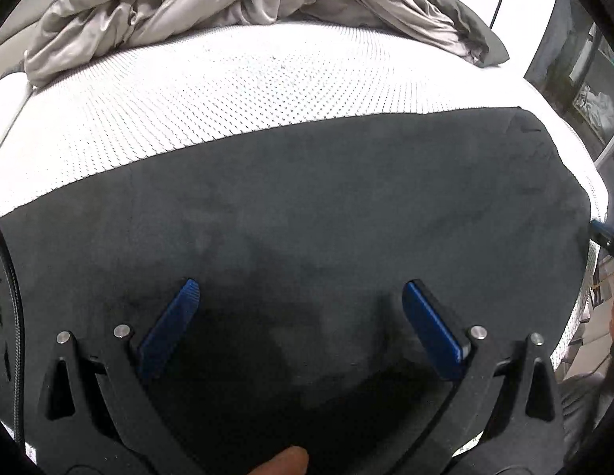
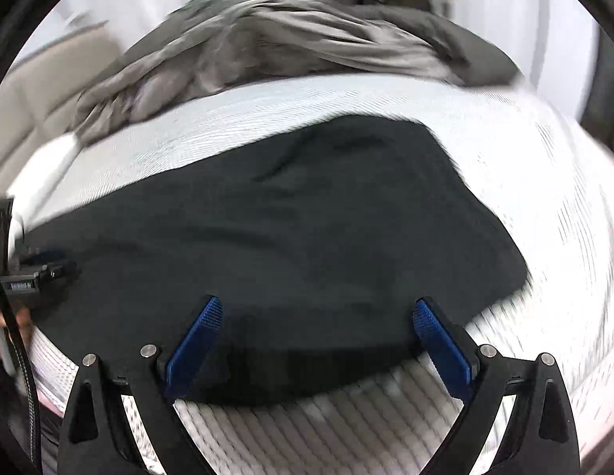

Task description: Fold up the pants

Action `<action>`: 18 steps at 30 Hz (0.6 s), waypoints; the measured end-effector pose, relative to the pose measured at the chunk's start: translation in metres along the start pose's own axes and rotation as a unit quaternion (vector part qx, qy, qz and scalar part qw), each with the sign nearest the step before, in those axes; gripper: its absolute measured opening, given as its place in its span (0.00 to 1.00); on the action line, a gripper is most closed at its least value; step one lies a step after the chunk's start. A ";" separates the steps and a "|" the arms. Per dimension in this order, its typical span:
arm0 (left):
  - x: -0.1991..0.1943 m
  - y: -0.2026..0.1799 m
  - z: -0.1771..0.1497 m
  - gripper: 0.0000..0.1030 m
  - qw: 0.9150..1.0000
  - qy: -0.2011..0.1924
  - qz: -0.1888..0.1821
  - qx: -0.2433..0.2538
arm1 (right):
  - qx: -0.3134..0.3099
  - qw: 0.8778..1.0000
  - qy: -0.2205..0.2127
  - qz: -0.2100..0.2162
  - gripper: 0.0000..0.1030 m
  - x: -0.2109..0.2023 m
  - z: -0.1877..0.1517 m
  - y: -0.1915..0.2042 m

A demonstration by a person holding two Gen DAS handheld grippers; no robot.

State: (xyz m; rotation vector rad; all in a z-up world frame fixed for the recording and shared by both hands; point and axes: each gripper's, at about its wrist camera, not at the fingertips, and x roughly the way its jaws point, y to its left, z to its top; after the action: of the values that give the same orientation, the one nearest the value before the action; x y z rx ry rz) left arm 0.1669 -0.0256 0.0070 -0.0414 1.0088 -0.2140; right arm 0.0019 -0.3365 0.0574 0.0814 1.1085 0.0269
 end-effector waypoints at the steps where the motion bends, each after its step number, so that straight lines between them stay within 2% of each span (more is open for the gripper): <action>1: -0.003 0.001 -0.001 0.99 1.000 -0.002 0.000 -0.002 | 0.027 1.000 0.003 -0.002 0.96 0.002 -0.001 -0.015; 3: -0.009 0.005 -0.004 0.99 1.000 -0.007 0.007 -0.007 | 0.078 0.997 0.026 0.006 0.96 0.016 -0.001 -0.043; 5: -0.012 0.008 -0.007 0.99 1.000 -0.008 0.019 -0.008 | 0.114 0.991 0.032 0.058 0.97 0.028 -0.008 -0.057; 8: -0.014 0.015 -0.010 0.99 1.000 -0.008 0.022 -0.011 | 0.167 0.980 -0.006 0.111 0.97 0.041 0.003 -0.068; 9: -0.014 0.018 -0.011 0.99 1.000 -0.008 0.028 -0.013 | 0.194 0.969 -0.035 0.150 0.97 0.046 0.010 -0.071; 10: -0.015 0.021 -0.012 0.99 0.999 -0.009 0.035 -0.014 | 0.204 0.962 -0.044 0.178 0.90 0.051 0.015 -0.069; 11: -0.015 0.024 -0.013 0.99 0.999 -0.012 0.043 -0.017 | 0.208 0.957 -0.046 0.195 0.76 0.059 0.024 -0.067; 12: -0.016 0.029 -0.014 0.99 0.998 -0.015 0.052 -0.022 | 0.208 0.959 -0.045 0.186 0.69 0.064 0.030 -0.064; 14: -0.017 0.039 -0.015 0.99 0.998 -0.016 0.057 -0.033 | 0.202 0.968 -0.041 0.142 0.28 0.075 0.037 -0.057; 15: -0.017 0.045 -0.016 0.99 0.997 -0.017 0.061 -0.041 | 0.200 0.972 -0.038 0.122 0.18 0.077 0.039 -0.055; 16: -0.017 0.050 -0.016 0.99 0.997 -0.017 0.064 -0.046 | 0.200 0.974 -0.036 0.104 0.14 0.080 0.040 -0.054; 18: -0.019 0.059 -0.016 0.99 0.996 -0.018 0.069 -0.057 | 0.200 0.974 -0.055 0.088 0.10 0.076 0.043 -0.057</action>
State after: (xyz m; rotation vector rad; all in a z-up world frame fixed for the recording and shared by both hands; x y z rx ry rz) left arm 0.1532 0.0372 0.0063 -0.0790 0.9828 -0.0288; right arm 0.0737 -0.3905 0.0040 0.5374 0.9807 -0.0431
